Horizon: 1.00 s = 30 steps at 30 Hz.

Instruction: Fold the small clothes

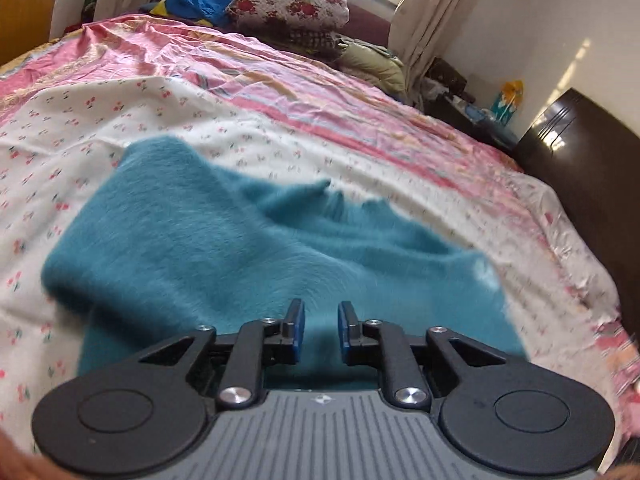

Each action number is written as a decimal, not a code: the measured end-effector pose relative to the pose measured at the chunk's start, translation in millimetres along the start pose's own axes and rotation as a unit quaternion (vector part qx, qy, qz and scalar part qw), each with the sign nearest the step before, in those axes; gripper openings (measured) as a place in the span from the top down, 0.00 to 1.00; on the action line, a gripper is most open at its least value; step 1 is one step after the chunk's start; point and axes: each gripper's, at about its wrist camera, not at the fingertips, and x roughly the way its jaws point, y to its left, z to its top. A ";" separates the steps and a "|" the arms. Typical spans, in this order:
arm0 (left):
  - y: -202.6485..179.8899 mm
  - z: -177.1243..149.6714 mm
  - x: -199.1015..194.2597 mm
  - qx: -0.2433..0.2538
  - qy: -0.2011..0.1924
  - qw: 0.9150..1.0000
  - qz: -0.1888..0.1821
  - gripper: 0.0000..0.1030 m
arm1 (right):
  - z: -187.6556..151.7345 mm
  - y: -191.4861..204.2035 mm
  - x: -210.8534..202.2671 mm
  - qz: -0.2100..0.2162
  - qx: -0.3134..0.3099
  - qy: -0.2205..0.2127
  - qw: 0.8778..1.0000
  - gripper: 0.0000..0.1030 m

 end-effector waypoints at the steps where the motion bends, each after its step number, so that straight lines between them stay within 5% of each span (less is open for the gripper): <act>1: 3.0 -7.4 -5.1 -0.004 -0.004 1.000 0.001 0.72 | 1.6 -2.7 -0.3 0.001 0.007 0.002 1.000 0.67; 11: 37.4 -64.9 -44.9 -0.013 -0.084 0.994 0.061 0.68 | 20.9 -15.9 27.2 0.000 0.079 0.028 0.996 0.66; 21: 42.3 -79.6 -39.8 0.028 -0.089 0.994 0.058 0.67 | 37.0 -26.2 50.6 0.017 0.191 0.048 0.980 0.63; 26: 39.6 -81.7 -41.1 0.031 -0.091 0.994 0.054 0.65 | 45.5 -20.4 54.9 0.002 0.185 0.071 0.980 0.84; 30: 35.9 -81.6 -44.0 0.035 -0.097 0.993 0.053 0.63 | 61.2 -16.9 41.2 0.007 0.156 0.066 0.985 0.91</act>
